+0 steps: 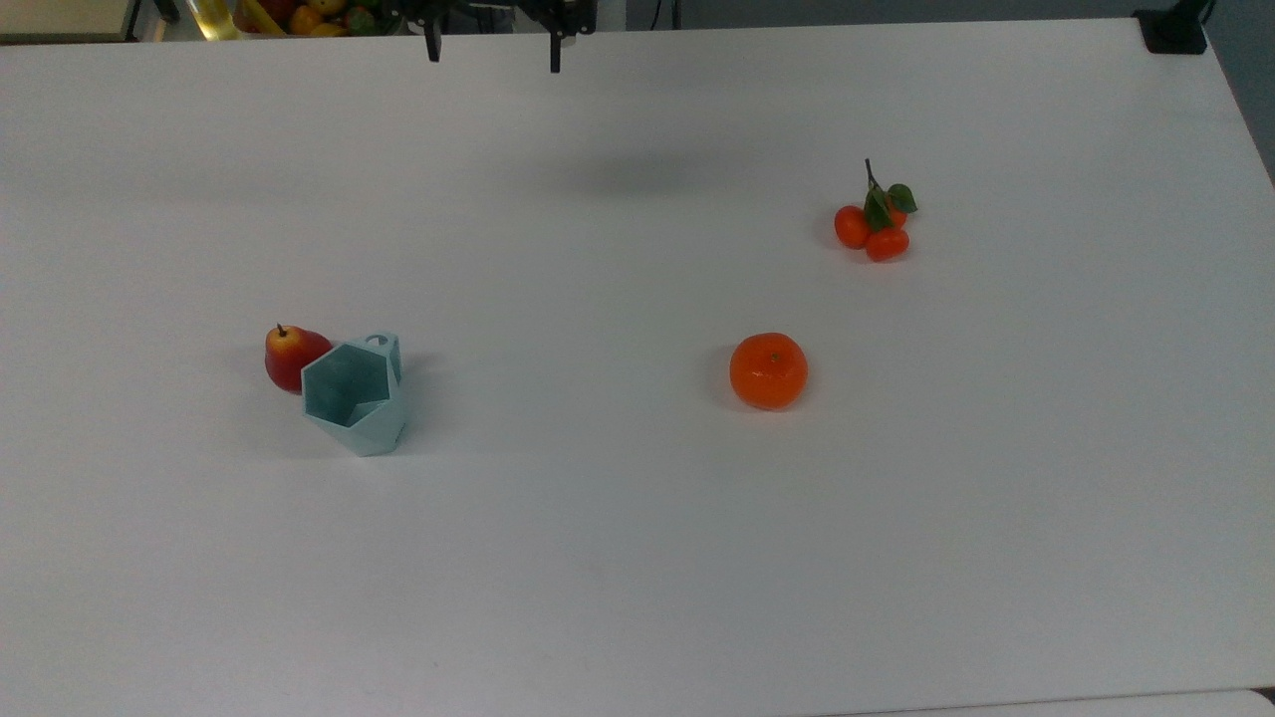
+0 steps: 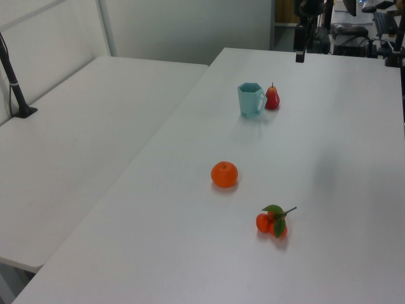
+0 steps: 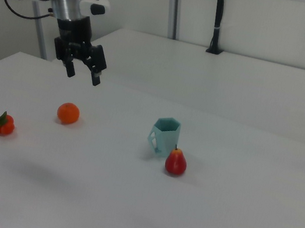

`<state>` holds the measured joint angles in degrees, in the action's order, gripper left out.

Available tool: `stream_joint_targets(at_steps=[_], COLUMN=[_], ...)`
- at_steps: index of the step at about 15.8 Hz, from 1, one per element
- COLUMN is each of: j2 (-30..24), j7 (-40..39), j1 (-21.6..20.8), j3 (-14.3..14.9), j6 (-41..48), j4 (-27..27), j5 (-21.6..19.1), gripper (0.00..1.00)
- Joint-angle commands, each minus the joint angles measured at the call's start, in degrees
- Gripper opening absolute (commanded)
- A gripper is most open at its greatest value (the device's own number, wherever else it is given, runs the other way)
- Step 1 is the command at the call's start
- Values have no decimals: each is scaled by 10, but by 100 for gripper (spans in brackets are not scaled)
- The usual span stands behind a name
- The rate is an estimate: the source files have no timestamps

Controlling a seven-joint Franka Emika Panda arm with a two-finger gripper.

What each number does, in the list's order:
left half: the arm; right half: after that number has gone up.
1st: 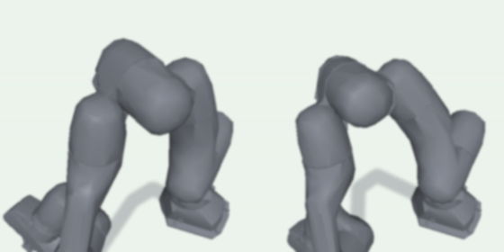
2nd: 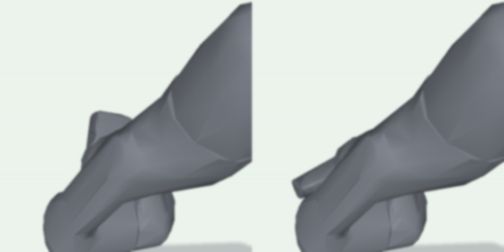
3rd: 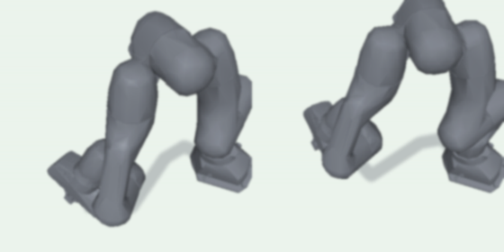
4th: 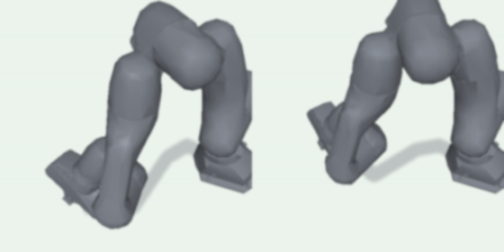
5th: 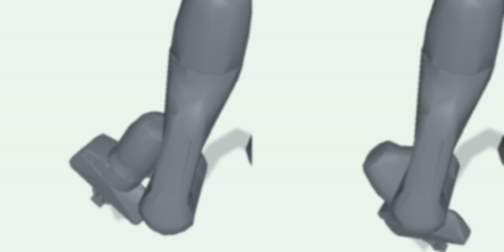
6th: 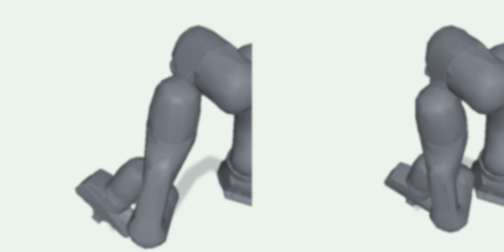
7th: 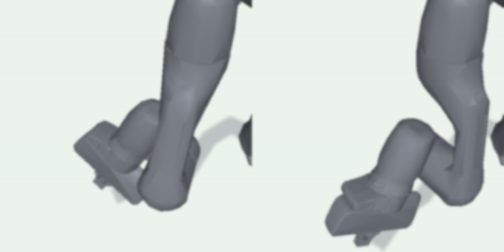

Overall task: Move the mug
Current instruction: 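Move the gripper down toward the teal hexagonal mug beside the pear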

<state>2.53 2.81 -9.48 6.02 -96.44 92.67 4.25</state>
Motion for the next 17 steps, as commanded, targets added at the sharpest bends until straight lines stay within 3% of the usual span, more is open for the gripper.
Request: stream_joint_targets(at_steps=[1, 12, 17], j2=[18, 207, 253], j7=[-1, 111, 113], j1=[28, 80, 97], j3=[4, 4, 4], j6=[-73, -327, -401], j4=[22, 23, 23], j5=[-11, -4, -2], gripper=[100, 98, 94])
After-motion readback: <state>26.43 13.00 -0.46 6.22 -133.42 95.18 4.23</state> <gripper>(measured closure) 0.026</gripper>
